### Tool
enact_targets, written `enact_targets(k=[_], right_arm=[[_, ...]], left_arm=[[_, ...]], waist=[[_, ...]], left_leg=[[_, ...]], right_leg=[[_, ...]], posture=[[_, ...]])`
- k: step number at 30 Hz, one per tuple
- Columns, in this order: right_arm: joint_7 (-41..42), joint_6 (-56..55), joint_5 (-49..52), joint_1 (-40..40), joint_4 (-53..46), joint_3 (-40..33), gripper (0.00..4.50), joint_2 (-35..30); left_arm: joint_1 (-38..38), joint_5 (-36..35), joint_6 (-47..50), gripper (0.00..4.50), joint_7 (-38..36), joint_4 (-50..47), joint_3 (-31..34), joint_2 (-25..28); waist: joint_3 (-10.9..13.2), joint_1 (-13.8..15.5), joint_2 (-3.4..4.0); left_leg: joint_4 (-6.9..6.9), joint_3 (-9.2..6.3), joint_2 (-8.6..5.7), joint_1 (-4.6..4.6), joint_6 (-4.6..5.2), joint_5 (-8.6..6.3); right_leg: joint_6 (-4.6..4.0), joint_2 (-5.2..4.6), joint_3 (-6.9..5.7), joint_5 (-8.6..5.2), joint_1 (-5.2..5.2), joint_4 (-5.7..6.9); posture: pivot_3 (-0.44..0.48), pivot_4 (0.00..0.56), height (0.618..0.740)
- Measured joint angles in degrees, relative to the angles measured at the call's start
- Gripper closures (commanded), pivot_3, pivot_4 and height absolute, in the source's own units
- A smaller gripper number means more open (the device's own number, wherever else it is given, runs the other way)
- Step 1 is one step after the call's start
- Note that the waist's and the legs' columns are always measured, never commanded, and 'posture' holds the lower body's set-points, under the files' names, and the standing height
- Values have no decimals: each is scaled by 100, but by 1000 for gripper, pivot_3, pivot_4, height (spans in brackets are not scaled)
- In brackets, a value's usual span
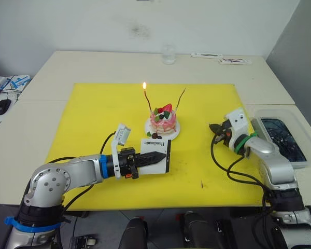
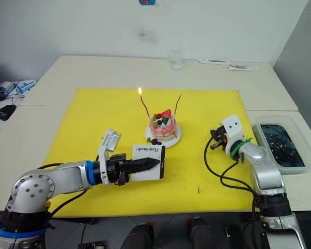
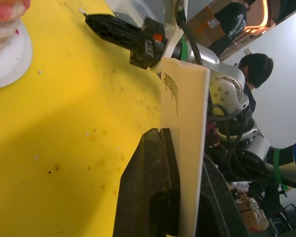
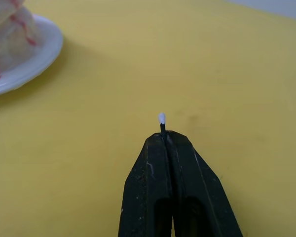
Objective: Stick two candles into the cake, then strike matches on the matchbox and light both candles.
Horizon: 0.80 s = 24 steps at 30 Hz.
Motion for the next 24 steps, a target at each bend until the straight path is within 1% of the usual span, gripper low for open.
enact_targets(k=[4, 5, 10, 12, 14, 18, 19, 24], right_arm=[[-68, 124, 104, 675, -830, 15, 4450, 25], [-105, 121, 123, 799, -958, 15, 4450, 67], [-284, -98, 87, 1138, -1128, 127, 4450, 274], [-339, -236, 36, 1146, -1096, 198, 4069, 318], [-404, -371, -8, 1151, -960, 224, 3491, 350], [-443, -654, -118, 1155, -774, 223, 2029, 341], [-452, -704, -132, 1155, -740, 221, 1740, 339], [-415, -1120, -158, 1258, -604, 230, 1740, 352]], left_arm=[[4, -1, 0, 4500, -1, -4, 3, 11], [5, -2, 0, 4500, -2, -6, 4, 14], [1, -2, 12, 4500, -18, -6, 2, 25], [-25, -1, 28, 4500, -56, 2, -6, 36], [-87, 0, 65, 4500, -107, 18, -11, 63], [-119, 1, 118, 4500, -117, 27, -11, 85], [-119, 1, 120, 4500, -118, 27, -11, 86], [-119, 1, 136, 4500, -119, 27, -10, 124]], waist=[[0, -1, 0], [0, -1, 0], [0, -7, 0], [0, -8, 0], [0, -13, 0], [0, -13, 0], [0, -12, 0], [0, -14, 0]], left_leg=[[1, 1, 0, 1, 0, 0], [1, 1, 1, 2, 0, 0], [5, 3, 1, 5, 0, 0], [5, 2, 1, 5, 0, 0], [5, 2, 1, 4, 0, 0], [2, 3, 1, 3, 0, 0], [0, 3, 1, 3, 0, 0], [-1, 1, 2, 4, 0, 0]], right_leg=[[-7, 0, 1, -4, -1, 0], [-26, 0, 1, -15, 0, 0], [-26, 0, 3, -15, 1, 1], [-26, 0, 2, -15, 1, 1], [-27, 0, 2, -16, 1, 1], [-30, 0, 3, -17, 0, 0], [-30, 0, 2, -17, 0, -1], [-34, 1, 1, -20, 0, 0]], posture=[[0, 150, 740], [0, 150, 740], [0, 150, 740], [0, 150, 740], [0, 150, 740], [0, 150, 740], [0, 150, 740], [0, 150, 740]])
